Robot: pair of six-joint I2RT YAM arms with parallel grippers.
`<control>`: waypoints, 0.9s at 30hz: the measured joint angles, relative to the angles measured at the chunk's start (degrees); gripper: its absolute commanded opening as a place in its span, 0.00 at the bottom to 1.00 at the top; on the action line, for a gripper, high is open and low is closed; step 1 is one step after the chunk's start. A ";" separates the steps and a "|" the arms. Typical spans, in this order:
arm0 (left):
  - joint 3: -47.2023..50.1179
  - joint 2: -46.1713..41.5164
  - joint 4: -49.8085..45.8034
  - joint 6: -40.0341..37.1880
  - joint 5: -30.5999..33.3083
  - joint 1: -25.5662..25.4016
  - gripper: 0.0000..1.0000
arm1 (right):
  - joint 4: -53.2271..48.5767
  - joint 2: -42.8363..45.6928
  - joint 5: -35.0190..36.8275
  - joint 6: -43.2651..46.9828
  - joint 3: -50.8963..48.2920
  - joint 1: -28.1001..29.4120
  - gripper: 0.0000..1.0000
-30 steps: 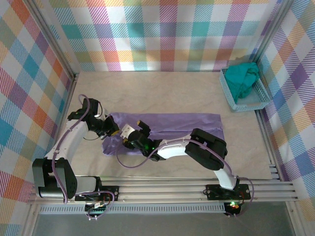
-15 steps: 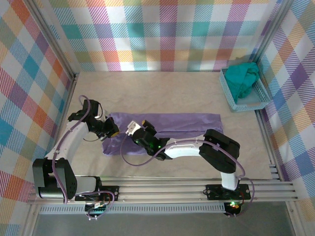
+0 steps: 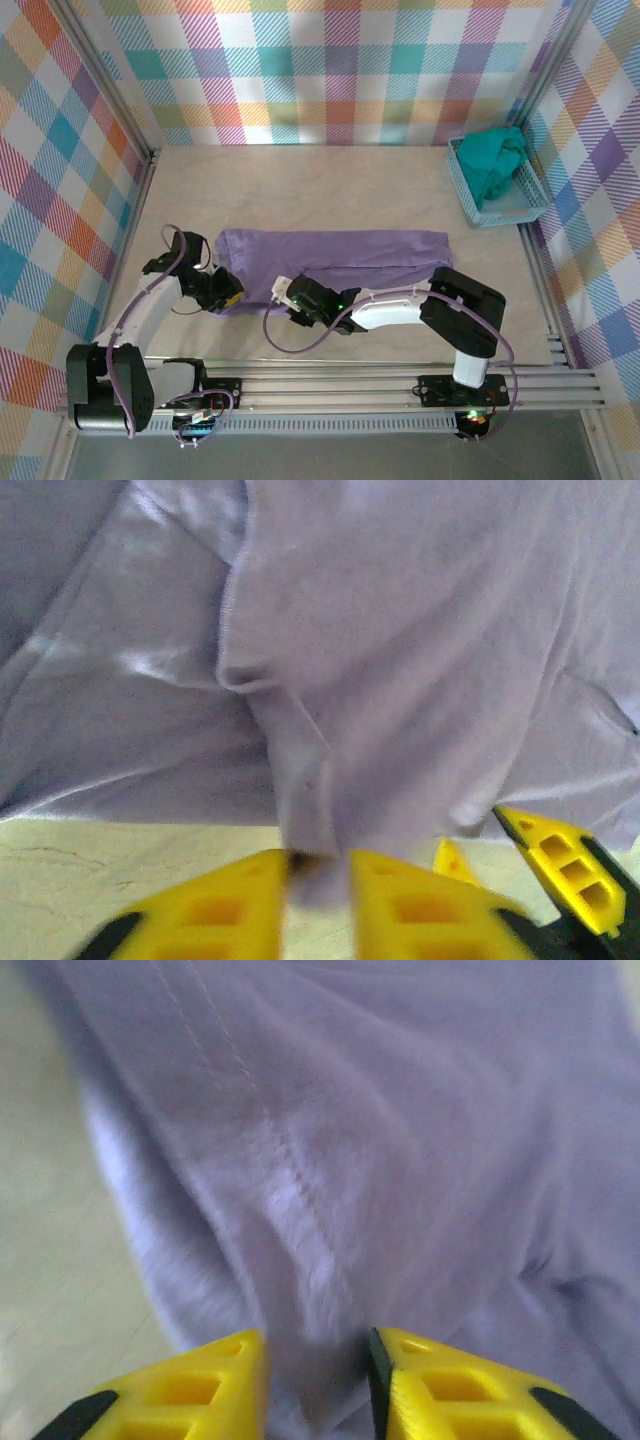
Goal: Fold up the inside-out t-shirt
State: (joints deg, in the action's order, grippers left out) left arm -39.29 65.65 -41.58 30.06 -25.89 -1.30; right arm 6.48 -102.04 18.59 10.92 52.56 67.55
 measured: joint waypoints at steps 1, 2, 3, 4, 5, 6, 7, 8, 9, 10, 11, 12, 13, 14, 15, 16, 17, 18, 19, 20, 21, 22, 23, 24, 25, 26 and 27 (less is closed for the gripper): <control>0.02 -0.87 0.09 0.31 0.85 0.02 0.42 | -0.96 0.66 -1.31 0.48 -0.44 0.00 0.56; 0.02 -1.84 0.37 0.72 1.86 0.02 0.46 | -1.95 1.44 -2.54 1.09 -0.83 0.00 0.61; 0.00 -2.86 0.68 1.20 2.97 0.02 0.48 | -2.78 2.60 -3.74 1.62 -1.29 -0.02 0.64; -0.07 -4.04 1.16 1.66 4.15 0.02 0.50 | -3.74 4.24 -5.22 1.97 -1.81 -0.17 0.65; -0.13 -5.05 1.75 2.10 5.05 0.00 0.51 | -4.33 5.95 -6.86 2.19 -2.29 -0.66 0.66; -0.20 -5.92 2.69 2.58 5.73 0.00 0.52 | -4.70 7.67 -8.68 2.25 -2.67 -1.01 0.66; -0.20 -6.67 4.31 3.28 6.08 -0.11 0.53 | -4.70 9.31 -10.82 2.23 -2.99 -1.55 0.66; -0.20 -6.99 6.36 3.87 6.19 -0.50 0.53 | -4.57 10.82 -13.51 1.99 -3.10 -2.62 0.65; -0.20 -6.97 8.35 4.59 6.54 -0.96 0.53 | -4.07 11.67 -15.78 1.64 -3.10 -3.74 0.64; -0.20 -6.43 11.02 5.29 6.95 -1.79 0.53 | -2.89 12.07 -18.23 0.81 -3.06 -5.31 0.62; -0.28 -5.38 13.40 5.79 7.41 -2.93 0.53 | -1.70 11.78 -20.39 -0.35 -2.75 -6.97 0.60; -0.52 -3.63 15.98 6.23 7.87 -4.33 0.53 | -0.90 11.04 -21.88 -1.73 -2.27 -8.22 0.57; -0.98 -1.22 18.27 6.43 8.24 -5.68 0.53 | 0.17 9.42 -23.28 -3.41 -1.33 -9.40 0.55; -1.51 1.86 21.05 6.60 8.57 -6.88 0.53 | 0.94 7.23 -24.15 -5.07 0.09 -10.60 0.52; -1.92 4.50 23.12 6.71 8.63 -7.63 0.52 | 1.51 5.18 -24.72 -6.58 1.38 -11.37 0.49; -2.38 7.87 25.75 6.82 8.61 -8.33 0.52 | 2.21 2.58 -25.31 -8.39 2.97 -12.13 0.47; -2.73 11.21 28.30 6.84 8.57 -8.83 0.52 | 3.02 0.31 -25.79 -10.01 4.22 -12.66 0.46; -2.99 13.64 30.05 6.86 8.48 -9.05 0.52 | 3.69 -1.62 -26.25 -11.45 5.14 -13.11 0.44; -3.34 16.46 31.93 6.82 8.48 -9.14 0.52 | 4.26 -3.50 -26.71 -13.03 5.95 -13.64 0.43; -3.76 18.80 33.14 6.75 8.63 -9.14 0.51 | 4.48 -5.14 -27.10 -14.29 6.64 -13.99 0.41; -4.24 20.98 34.12 6.54 9.05 -9.14 0.51 | 4.48 -6.49 -27.34 -15.13 7.28 -14.27 0.40; -4.79 23.02 34.75 6.29 9.73 -9.11 0.51 | 4.44 -7.98 -27.47 -16.13 7.98 -14.51 0.38; -5.20 24.68 35.39 6.03 10.51 -9.05 0.51 | 4.42 -9.33 -27.65 -16.94 8.55 -14.67 0.37; -5.44 25.88 35.93 5.68 11.04 -8.94 0.51 | 4.33 -10.19 -27.67 -17.57 8.76 -14.71 0.35; -5.62 26.95 36.33 5.27 11.47 -8.76 0.51 | 4.07 -10.93 -27.67 -18.14 8.83 -14.71 0.35; -5.66 27.21 36.76 4.96 11.52 -8.61 0.51 | 4.04 -11.19 -27.67 -18.49 8.79 -14.71 0.34; -5.79 27.19 37.09 4.59 11.89 -8.52 0.51 | 3.98 -11.08 -27.67 -18.78 8.79 -14.71 0.34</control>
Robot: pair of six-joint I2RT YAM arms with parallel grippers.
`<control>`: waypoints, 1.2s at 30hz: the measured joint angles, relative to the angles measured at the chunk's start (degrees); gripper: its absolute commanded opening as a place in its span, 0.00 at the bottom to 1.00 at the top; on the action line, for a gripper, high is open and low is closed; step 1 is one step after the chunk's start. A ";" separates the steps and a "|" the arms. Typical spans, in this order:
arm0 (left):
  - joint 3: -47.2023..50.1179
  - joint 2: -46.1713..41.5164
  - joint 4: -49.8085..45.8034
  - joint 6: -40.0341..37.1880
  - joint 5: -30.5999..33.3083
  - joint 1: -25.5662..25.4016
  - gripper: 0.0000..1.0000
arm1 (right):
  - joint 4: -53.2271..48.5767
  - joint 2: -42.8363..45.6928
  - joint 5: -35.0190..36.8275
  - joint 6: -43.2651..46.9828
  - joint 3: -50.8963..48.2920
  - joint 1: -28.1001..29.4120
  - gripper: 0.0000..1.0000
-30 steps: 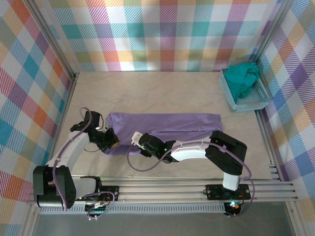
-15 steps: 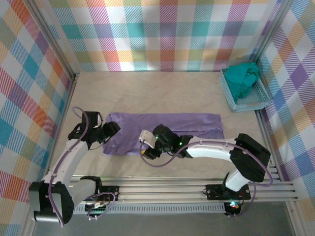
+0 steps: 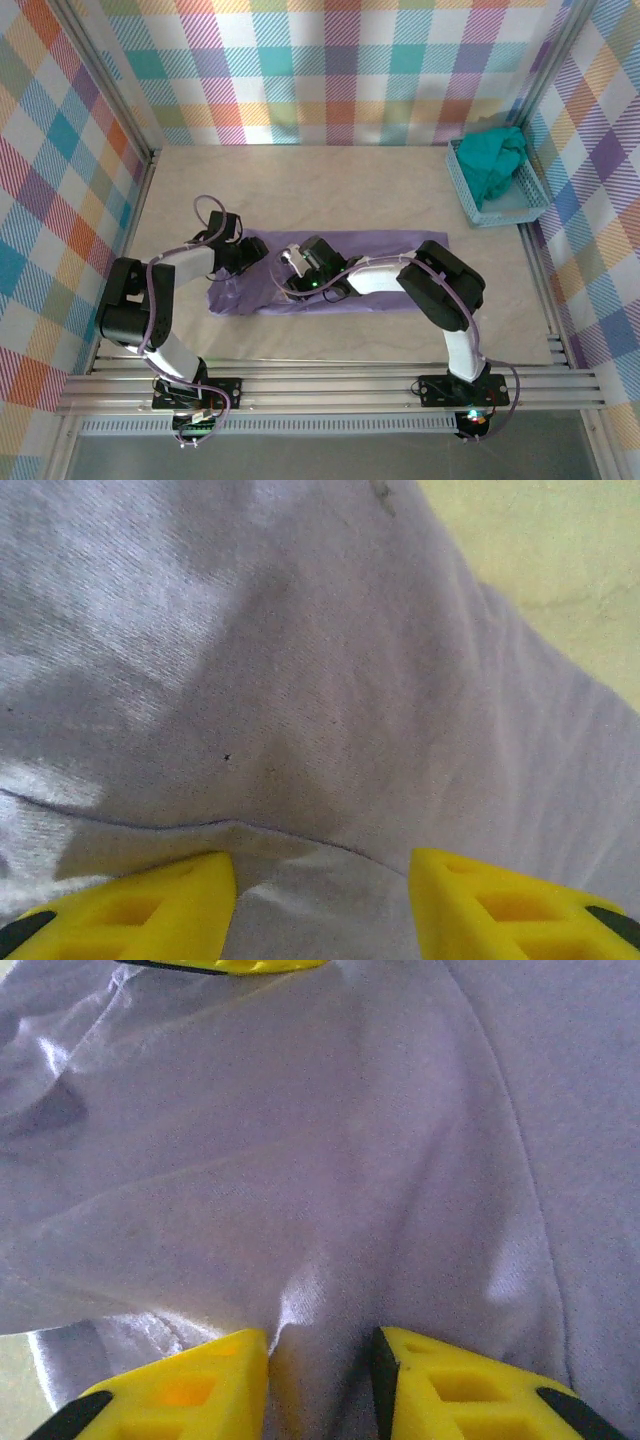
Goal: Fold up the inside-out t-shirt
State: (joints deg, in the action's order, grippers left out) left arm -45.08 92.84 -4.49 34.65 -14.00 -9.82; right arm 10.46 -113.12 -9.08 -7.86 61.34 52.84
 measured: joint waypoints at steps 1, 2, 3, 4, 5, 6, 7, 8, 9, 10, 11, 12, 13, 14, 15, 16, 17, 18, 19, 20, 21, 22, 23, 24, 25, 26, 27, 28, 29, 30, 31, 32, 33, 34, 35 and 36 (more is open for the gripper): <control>-0.09 0.00 0.17 -0.46 0.50 0.00 0.51 | -0.17 0.09 0.02 -0.33 -0.13 0.00 0.34; -0.09 0.00 0.13 -1.05 1.16 0.13 0.51 | 0.04 0.24 0.13 -0.33 -0.52 0.00 0.34; -0.09 -0.15 -0.02 -1.49 1.77 0.24 0.52 | 0.00 0.66 0.22 -0.33 -0.96 0.00 0.35; -0.09 -0.50 -0.33 -1.92 2.69 0.50 0.53 | -0.33 1.49 0.24 -0.28 -1.73 0.00 0.36; -0.09 -1.25 -1.18 -2.40 3.82 0.90 0.54 | -1.07 2.49 0.28 -0.26 -2.54 0.00 0.39; -0.09 -2.05 -1.75 -2.73 4.76 1.29 0.56 | -1.81 3.30 0.20 -0.20 -3.10 0.00 0.42; -0.09 -3.50 -2.91 -3.17 6.21 1.92 0.62 | -2.60 4.15 0.09 -0.07 -3.58 0.00 0.47; -0.09 -5.16 -3.91 -3.58 7.85 2.51 0.69 | -3.52 5.05 -0.09 0.02 -3.93 0.00 0.51; -0.09 -6.56 -4.61 -3.89 9.20 2.93 0.74 | -4.20 5.88 -0.28 0.00 -4.15 0.00 0.56; -0.09 -8.33 -5.57 -4.24 11.08 3.37 0.79 | -4.79 6.75 -0.59 -0.04 -4.28 0.00 0.62; -0.09 -9.79 -6.32 -4.68 12.76 3.67 0.85 | -5.03 7.52 -0.79 -0.13 -4.28 0.00 0.66; -0.09 -10.73 -7.02 -5.16 14.19 3.87 0.88 | -5.03 8.24 -0.96 -0.22 -4.28 0.00 0.68; -0.09 -11.37 -7.89 -5.64 15.54 4.04 0.92 | -4.98 9.03 -1.16 -0.33 -4.28 0.00 0.71; -0.09 -11.45 -8.79 -6.32 16.63 4.15 0.97 | -4.98 9.73 -1.36 -0.46 -4.28 0.00 0.74; -0.09 -11.17 -9.60 -7.08 17.40 4.31 1.00 | -4.94 10.29 -1.46 -0.55 -4.28 0.00 0.75; -0.15 -10.43 -10.73 -7.82 18.05 4.35 1.00 | -4.90 10.84 -1.55 -0.46 -4.26 0.00 0.76; -0.35 -9.33 -11.69 -8.66 18.18 4.35 1.00 | -4.85 11.15 -1.57 -0.44 -4.26 0.02 0.76; -0.68 -7.93 -12.55 -9.29 17.99 4.35 1.00 | -4.76 11.26 -1.60 -0.46 -4.26 0.00 0.76; -1.03 -6.40 -13.09 -9.92 17.57 4.35 1.00 | -4.74 11.26 -1.60 -0.44 -4.26 0.00 0.76; -1.33 -4.94 -13.27 -10.34 16.65 4.35 1.00 | -4.90 11.26 -1.60 -0.39 -4.26 0.00 0.76; -1.44 -3.93 -13.20 -10.67 15.96 4.28 1.00 | -5.01 11.26 -1.60 -0.35 -4.26 0.00 0.76; -1.60 -2.95 -13.22 -11.10 14.88 4.04 1.00 | -5.01 11.26 -1.60 -0.33 -4.26 0.00 0.76; -1.84 -2.27 -13.31 -11.72 14.99 3.72 1.00 | -5.01 11.26 -1.55 -0.33 -4.26 0.00 0.76; -2.19 -2.03 -13.57 -11.98 14.80 3.56 1.00 | -4.98 11.26 -1.55 -0.33 -4.28 0.00 0.76; -2.54 -1.79 -13.90 -12.24 14.69 3.28 1.00 | -4.94 11.26 -1.53 -0.35 -4.37 0.00 0.76; -2.73 -1.51 -14.14 -12.57 14.91 2.89 1.00 | -4.94 11.26 -1.51 -0.37 -4.50 0.00 0.76; -2.82 -1.27 -14.23 -12.79 15.23 2.56 1.00 | -4.92 11.26 -1.51 -0.39 -4.68 0.00 0.76; -2.82 -1.18 -14.25 -12.96 15.63 2.21 1.00 | -4.92 11.26 -1.51 -0.50 -4.94 0.00 0.76; -2.82 -1.18 -14.16 -13.09 15.72 1.79 1.00 | -4.94 11.26 -1.49 -0.52 -5.25 0.00 0.76; -2.80 -1.25 -13.90 -13.07 15.78 1.40 0.99 | -4.98 11.26 -1.49 -0.52 -5.49 0.00 0.76; -2.71 -1.31 -13.40 -13.07 15.65 0.87 0.98 | -5.05 11.26 -1.46 -0.52 -5.64 0.00 0.76; -2.60 -1.33 -12.66 -13.05 15.15 0.15 0.96 | -5.05 11.26 -1.44 -0.52 -5.75 0.00 0.76; -2.45 -1.33 -11.80 -13.05 14.67 -0.59 0.95 | -5.03 11.26 -1.42 -0.52 -5.75 0.00 0.76; -2.23 -1.40 -10.80 -13.05 14.01 -1.64 0.93 | -5.03 11.26 -1.38 -0.52 -5.75 0.00 0.76; -1.97 -1.42 -9.81 -13.05 13.40 -2.51 0.91 | -5.03 11.26 -1.27 -0.52 -5.75 0.00 0.76; -1.77 -1.44 -8.94 -13.00 12.90 -3.26 0.88 | -4.98 11.26 -1.22 -0.52 -5.75 0.00 0.76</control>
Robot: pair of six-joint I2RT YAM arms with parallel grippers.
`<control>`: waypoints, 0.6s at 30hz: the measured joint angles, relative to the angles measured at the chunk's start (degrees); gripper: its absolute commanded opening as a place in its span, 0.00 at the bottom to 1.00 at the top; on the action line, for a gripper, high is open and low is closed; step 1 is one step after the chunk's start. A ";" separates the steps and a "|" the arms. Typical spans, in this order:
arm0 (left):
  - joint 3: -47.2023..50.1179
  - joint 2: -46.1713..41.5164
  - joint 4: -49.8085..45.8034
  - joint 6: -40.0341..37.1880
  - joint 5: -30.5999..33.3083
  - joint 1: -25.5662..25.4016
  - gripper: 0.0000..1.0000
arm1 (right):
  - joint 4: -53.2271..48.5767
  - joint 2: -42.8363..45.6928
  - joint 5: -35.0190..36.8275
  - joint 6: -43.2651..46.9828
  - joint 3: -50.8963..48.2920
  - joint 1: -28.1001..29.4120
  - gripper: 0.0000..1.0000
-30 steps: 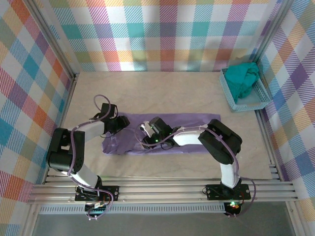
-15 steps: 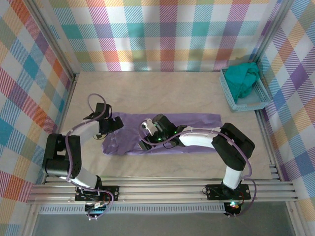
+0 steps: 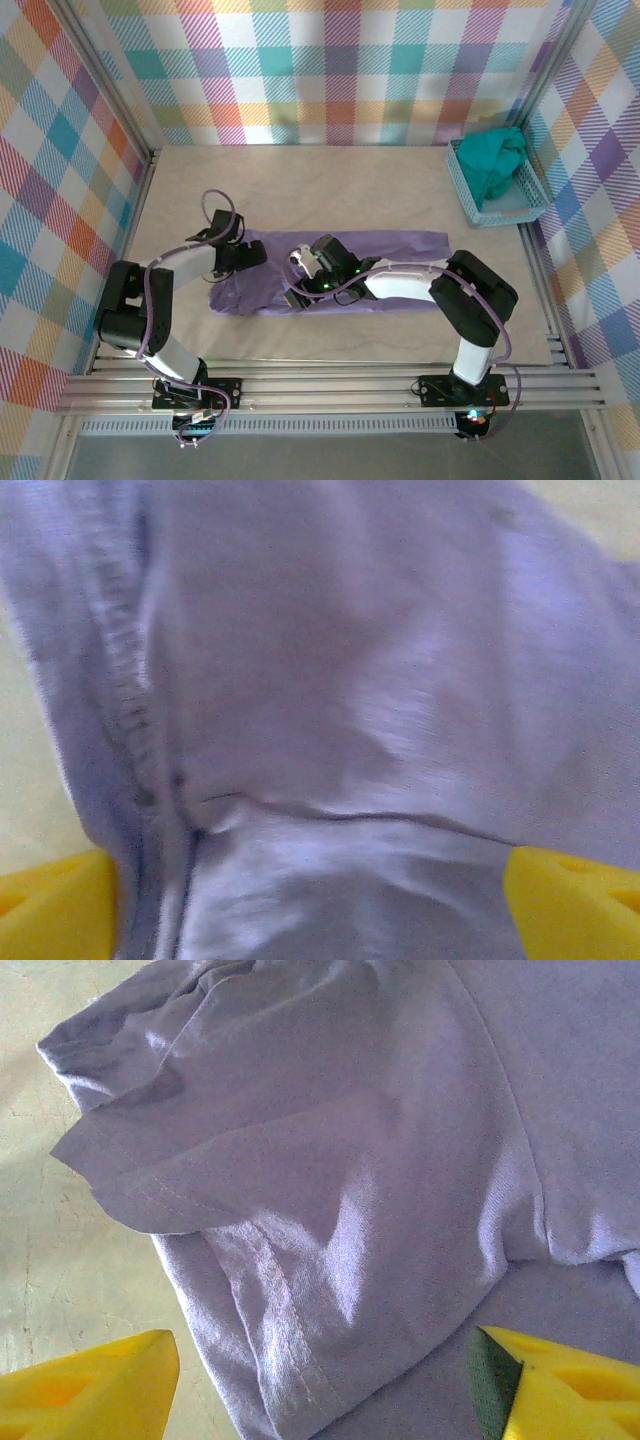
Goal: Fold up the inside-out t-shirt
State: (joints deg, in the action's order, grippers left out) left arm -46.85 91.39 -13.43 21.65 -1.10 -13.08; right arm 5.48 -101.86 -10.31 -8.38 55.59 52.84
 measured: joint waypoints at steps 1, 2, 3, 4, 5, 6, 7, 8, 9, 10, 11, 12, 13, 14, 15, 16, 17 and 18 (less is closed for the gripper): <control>0.22 0.00 0.74 0.04 -0.66 -0.59 0.84 | -0.02 0.00 0.13 0.00 0.00 0.00 0.76; 0.50 0.00 1.62 0.15 -1.25 -1.14 0.80 | -0.02 0.00 0.20 0.00 0.00 0.00 0.76; 0.66 0.00 2.08 0.31 -1.70 -1.40 0.75 | -0.02 0.00 0.22 0.00 0.00 0.00 0.76; 0.87 0.02 2.78 0.35 -2.27 -1.66 0.67 | -0.02 0.00 0.22 0.00 0.00 0.00 0.76; 1.14 0.11 3.45 0.48 -3.15 -1.92 0.60 | -0.02 0.00 0.24 0.00 0.00 0.00 0.76; 1.36 0.20 4.04 0.79 -3.80 -2.12 0.54 | -0.02 0.00 0.26 0.00 0.00 0.00 0.76; 1.57 0.35 4.66 0.85 -4.44 -2.36 0.48 | -0.02 0.00 0.39 0.00 0.00 0.00 0.76; 1.70 0.48 5.01 0.92 -4.72 -2.49 0.41 | -0.04 0.00 0.44 0.00 0.00 0.00 0.76; 1.77 0.52 5.16 1.25 -4.87 -2.49 0.36 | -0.07 0.00 0.57 0.00 0.00 0.00 0.76; 1.95 0.70 5.68 1.36 -5.75 -2.51 0.30 | -0.13 0.00 0.68 0.00 0.00 0.00 0.76; 2.10 0.92 6.08 1.31 -6.08 -2.95 0.24 | -0.22 0.00 0.81 -0.02 0.00 0.00 0.76; 2.14 1.01 6.10 1.36 -5.84 -3.28 0.18 | -0.31 0.00 0.85 0.00 0.00 0.00 0.76; 2.14 1.01 6.10 1.20 -5.92 -3.34 0.12 | -0.46 0.00 0.94 -0.02 0.00 0.00 0.76; 2.14 1.03 6.03 1.01 -5.73 -3.52 0.07 | -0.59 0.02 1.09 -0.02 0.00 0.00 0.76; 2.14 1.03 5.90 0.85 -5.40 -3.54 0.02 | -0.74 0.04 1.25 -0.02 0.00 0.00 0.76; 2.08 1.03 5.73 0.50 -4.96 -3.54 0.00 | -0.94 0.09 1.31 -0.02 0.00 -0.04 0.76; 1.92 1.03 5.38 -0.07 -4.28 -3.37 0.00 | -1.22 0.20 1.53 -0.02 0.00 -0.17 0.76; 1.62 1.03 4.66 -0.20 -3.58 -3.23 0.00 | -1.60 0.37 1.68 -0.02 0.00 -0.35 0.77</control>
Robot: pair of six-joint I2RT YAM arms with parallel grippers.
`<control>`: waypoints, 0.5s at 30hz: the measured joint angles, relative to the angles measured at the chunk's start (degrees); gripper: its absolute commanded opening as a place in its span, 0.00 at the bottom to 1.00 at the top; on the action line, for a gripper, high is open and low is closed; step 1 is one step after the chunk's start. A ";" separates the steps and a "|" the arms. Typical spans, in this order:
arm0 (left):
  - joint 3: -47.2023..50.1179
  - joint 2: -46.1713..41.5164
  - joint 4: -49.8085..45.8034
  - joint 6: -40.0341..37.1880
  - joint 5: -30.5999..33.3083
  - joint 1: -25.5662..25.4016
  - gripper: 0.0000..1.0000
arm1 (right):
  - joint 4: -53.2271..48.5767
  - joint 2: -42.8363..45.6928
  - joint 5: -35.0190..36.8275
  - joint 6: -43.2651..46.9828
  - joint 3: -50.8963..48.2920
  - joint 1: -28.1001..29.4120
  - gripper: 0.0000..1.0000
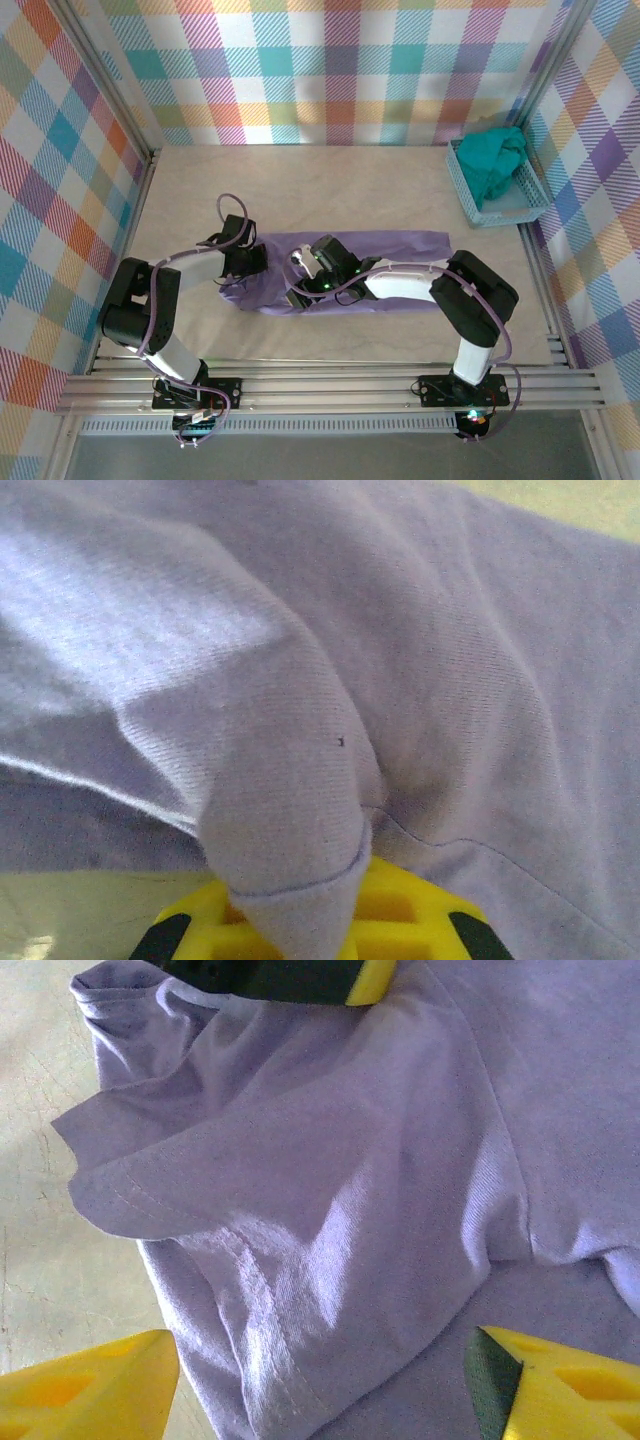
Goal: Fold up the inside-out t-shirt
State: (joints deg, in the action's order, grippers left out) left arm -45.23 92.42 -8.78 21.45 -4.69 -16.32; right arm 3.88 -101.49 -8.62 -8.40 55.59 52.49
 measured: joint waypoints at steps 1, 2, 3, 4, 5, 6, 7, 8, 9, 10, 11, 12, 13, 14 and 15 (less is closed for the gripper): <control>-0.55 0.00 -1.16 -0.11 1.29 0.17 0.00 | -0.52 0.44 0.22 -0.02 -0.02 -0.26 0.77; -1.29 0.00 -2.95 -0.11 2.84 0.42 0.00 | -0.96 1.07 0.31 -0.15 -0.17 -0.46 0.77; -1.99 0.00 -4.52 -0.13 4.09 0.68 0.00 | -1.25 1.90 0.42 -0.22 -0.44 -0.72 0.77; -2.91 0.00 -6.54 -0.22 5.97 1.07 0.00 | -1.70 3.28 0.42 -0.35 -0.94 -1.27 0.77; -4.09 -0.02 -9.05 -0.33 8.28 1.55 0.00 | -2.03 4.87 0.46 -0.52 -1.62 -2.03 0.77; -5.18 -0.02 -11.10 -0.37 10.05 1.90 0.00 | -2.19 6.23 0.44 -0.68 -2.19 -2.75 0.78; -6.84 -0.02 -13.88 -0.59 12.31 2.40 0.00 | -2.51 8.15 0.46 -0.94 -2.99 -4.04 0.78; -8.44 -0.09 -16.28 -0.92 14.19 2.80 0.00 | -2.75 9.84 0.46 -1.22 -3.72 -5.29 0.78; -10.27 -0.20 -18.58 -1.40 15.96 3.17 0.00 | -3.04 11.34 0.46 -1.46 -4.28 -6.49 0.78; -12.22 -0.31 -20.94 -1.81 17.75 3.43 0.00 | -3.69 13.00 0.48 -1.73 -4.74 -8.13 0.78; -14.69 -0.35 -23.52 -2.45 20.02 3.72 0.00 | -4.17 14.27 0.48 -1.97 -5.05 -9.60 0.78; -16.52 -0.35 -25.18 -2.95 21.86 3.78 0.00 | -4.79 15.41 0.61 -2.19 -5.29 -10.95 0.79; -19.06 -0.35 -27.28 -3.67 24.79 3.89 0.00 | -5.66 16.57 0.74 -2.64 -5.46 -12.37 0.79; -21.14 -0.35 -28.96 -4.50 27.54 3.98 0.00 | -6.38 17.44 1.16 -2.97 -5.62 -13.66 0.79; -23.23 -0.31 -30.73 -5.22 30.64 4.07 0.00 | -7.21 18.23 1.64 -3.23 -5.77 -14.91 0.79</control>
State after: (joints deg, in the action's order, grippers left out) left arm -68.47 92.12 -39.51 16.23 25.96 -12.25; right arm -3.33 -83.26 -6.98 -11.64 49.82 37.58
